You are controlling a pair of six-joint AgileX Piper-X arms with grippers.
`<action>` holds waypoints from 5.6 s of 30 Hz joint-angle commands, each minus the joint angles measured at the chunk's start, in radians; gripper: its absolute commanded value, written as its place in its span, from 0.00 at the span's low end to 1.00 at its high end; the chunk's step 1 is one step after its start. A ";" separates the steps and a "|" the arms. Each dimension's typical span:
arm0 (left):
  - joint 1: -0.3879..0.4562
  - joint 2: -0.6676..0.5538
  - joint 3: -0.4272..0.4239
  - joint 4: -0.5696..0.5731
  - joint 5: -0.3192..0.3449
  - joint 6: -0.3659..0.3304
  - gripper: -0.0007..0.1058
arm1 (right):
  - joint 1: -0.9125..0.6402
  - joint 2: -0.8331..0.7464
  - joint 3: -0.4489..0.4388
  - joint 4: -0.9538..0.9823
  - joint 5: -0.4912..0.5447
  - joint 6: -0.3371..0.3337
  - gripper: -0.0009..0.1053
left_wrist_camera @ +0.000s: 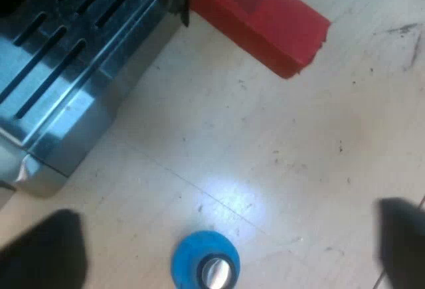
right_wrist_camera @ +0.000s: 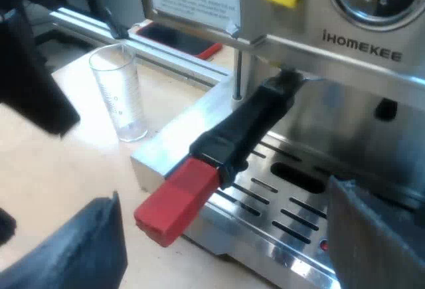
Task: Put the handle in the coffee machine
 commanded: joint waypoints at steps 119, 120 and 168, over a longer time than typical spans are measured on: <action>0.257 -1.041 0.423 -0.234 -0.329 -0.290 1.00 | -1.098 -1.060 0.298 0.902 -0.586 -0.109 0.63; 0.251 -1.041 0.423 -0.234 -0.329 -0.290 1.00 | -1.098 -1.060 0.307 0.902 -0.586 -0.109 0.63; 0.237 -1.048 0.423 -0.234 -0.329 -0.290 1.00 | -1.098 -1.060 0.317 0.899 -0.584 -0.109 0.63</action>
